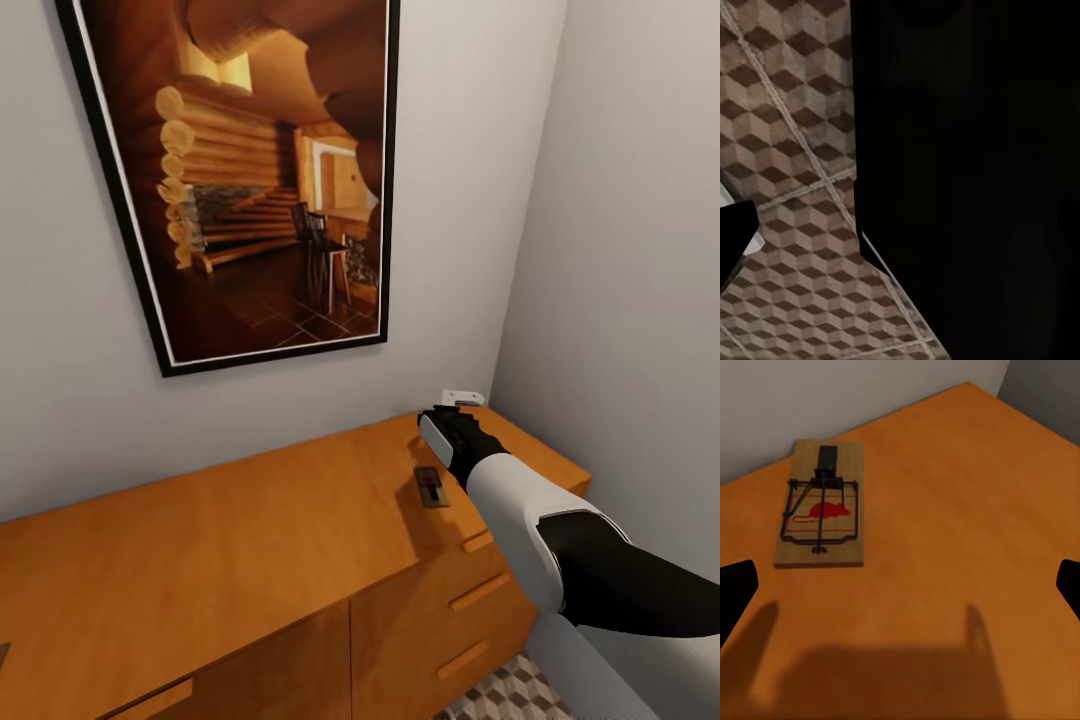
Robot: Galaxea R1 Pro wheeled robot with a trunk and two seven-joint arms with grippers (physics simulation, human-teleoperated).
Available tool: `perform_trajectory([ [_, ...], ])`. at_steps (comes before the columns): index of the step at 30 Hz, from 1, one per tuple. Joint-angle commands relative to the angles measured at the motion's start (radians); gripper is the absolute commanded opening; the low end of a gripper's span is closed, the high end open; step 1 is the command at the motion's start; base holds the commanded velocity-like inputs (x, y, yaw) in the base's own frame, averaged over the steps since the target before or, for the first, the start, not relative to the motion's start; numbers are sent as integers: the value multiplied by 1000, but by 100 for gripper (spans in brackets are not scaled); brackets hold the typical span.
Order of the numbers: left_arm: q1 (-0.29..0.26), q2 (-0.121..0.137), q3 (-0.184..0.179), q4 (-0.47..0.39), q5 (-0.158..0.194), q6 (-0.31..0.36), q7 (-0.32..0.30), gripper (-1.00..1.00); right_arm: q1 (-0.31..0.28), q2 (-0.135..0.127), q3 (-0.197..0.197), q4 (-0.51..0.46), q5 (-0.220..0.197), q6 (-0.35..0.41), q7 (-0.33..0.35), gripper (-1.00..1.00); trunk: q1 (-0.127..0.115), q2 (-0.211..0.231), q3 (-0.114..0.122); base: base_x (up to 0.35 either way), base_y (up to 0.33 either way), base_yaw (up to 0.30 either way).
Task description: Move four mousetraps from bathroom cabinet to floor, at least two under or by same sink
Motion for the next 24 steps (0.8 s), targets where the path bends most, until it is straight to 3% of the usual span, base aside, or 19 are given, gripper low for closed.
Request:
perform_trajectory([
  [1, 0, 0, -1, 2, 0, -6, 3, 100, -1, 0, 8, -1, -8, 5, -7, 100, 0, -1, -3, 0, 0, 0],
  [24, 0, 0, -1, 2, 0, -6, 3, 100, -2, 0, 25, -3, -2, 15, -5, 100, 0, -1, -11, 0, 0, 0],
])
